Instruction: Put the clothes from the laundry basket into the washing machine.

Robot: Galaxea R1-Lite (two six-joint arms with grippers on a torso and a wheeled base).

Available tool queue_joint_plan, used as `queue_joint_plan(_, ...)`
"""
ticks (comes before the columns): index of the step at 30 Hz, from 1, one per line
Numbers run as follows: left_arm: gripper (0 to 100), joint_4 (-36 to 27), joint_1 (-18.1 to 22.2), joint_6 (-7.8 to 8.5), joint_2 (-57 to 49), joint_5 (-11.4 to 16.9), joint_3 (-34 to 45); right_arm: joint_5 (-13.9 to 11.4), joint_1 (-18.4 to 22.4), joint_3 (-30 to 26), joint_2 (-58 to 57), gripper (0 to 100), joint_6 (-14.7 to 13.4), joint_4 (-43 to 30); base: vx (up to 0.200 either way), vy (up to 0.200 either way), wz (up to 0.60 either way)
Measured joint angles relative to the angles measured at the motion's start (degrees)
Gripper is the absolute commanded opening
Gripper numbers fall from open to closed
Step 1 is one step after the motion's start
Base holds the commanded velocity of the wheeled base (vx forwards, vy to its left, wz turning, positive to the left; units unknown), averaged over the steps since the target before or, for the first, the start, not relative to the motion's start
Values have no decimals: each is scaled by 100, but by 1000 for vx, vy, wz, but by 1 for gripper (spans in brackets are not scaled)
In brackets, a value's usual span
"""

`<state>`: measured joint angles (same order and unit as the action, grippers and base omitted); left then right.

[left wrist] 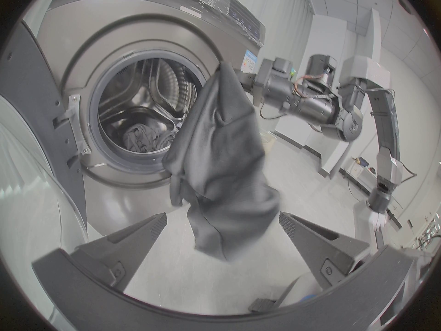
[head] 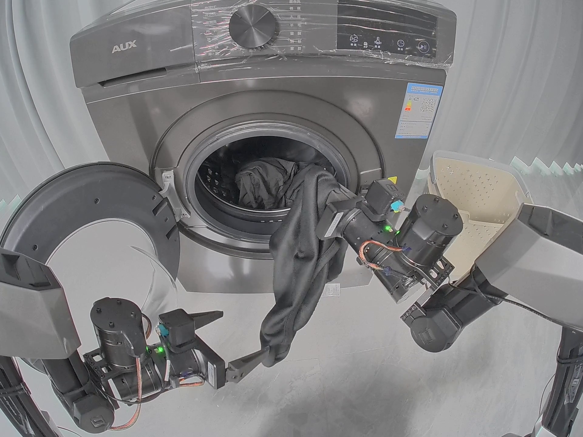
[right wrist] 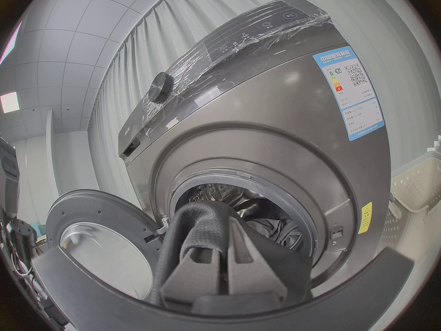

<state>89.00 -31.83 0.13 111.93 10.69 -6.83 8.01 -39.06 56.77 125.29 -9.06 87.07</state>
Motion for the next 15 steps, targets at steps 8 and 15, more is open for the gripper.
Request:
queue_joint_plan(8, 100, -5, -2, 202, 66, 258, 265, 0, 9, 107, -5, 0, 0, -11, 0, 0, 0)
queue_joint_plan(15, 100, -2, 116, 121, 132, 215, -234, 6, -107, 94, -22, 0, -7, -5, 0, 0, 0)
